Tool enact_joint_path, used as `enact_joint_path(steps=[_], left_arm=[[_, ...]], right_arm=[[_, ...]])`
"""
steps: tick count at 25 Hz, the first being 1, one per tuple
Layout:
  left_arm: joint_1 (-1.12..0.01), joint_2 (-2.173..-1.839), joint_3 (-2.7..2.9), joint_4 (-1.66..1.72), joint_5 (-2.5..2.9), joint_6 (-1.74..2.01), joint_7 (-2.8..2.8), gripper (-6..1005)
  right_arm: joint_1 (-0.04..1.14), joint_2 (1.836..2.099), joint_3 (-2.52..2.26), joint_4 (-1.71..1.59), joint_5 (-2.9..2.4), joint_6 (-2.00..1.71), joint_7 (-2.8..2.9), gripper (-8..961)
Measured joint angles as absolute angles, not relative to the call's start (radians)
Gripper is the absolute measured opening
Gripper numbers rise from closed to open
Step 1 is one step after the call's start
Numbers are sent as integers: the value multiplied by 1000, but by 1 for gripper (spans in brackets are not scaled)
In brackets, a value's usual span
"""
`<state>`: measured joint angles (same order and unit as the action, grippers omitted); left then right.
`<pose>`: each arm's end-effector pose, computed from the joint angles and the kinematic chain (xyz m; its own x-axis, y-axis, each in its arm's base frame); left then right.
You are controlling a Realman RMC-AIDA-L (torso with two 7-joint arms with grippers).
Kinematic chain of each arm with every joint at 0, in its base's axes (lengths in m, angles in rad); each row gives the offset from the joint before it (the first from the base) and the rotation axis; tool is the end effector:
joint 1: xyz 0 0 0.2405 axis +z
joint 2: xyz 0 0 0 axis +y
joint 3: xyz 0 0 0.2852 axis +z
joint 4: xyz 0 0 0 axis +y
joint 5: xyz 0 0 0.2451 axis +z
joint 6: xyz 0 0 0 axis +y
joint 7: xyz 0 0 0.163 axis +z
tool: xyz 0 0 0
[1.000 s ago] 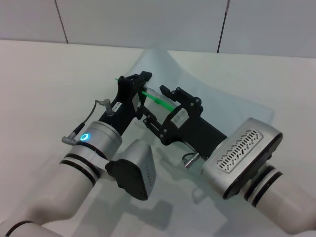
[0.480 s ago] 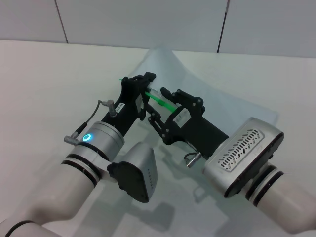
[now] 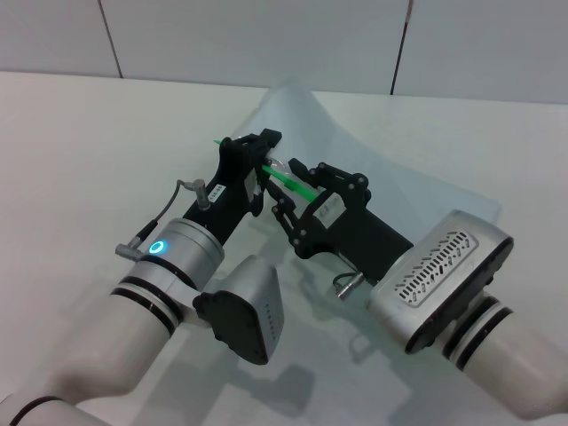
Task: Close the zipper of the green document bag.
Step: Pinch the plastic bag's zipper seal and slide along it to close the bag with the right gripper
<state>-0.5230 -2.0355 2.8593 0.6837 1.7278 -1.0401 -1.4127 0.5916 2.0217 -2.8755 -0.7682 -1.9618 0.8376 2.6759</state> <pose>-0.2405 0.3646 -0.1526 0.7291 -0.4112 -0.5472 -0.6172 -0.0494 -0.7852 0.1914 0.3472 -0.1968 0.8602 0.1339 -0.4921 -0.2847 -0.6745 -0.6812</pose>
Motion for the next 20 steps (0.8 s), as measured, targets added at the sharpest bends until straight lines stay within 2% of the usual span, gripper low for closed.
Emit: enact_joint_path(steps=[5,20], left_arm=[[-523,-2035,2859,684,1728,-1045,-1415,58],[-521,-2035,2859,688,1732,-1062,-1421,59]], right_arm=[[590,2022,-2873,-758,-1961,839,2677,340],[587,2022,-2874,-755,-1960,836,2678,270]])
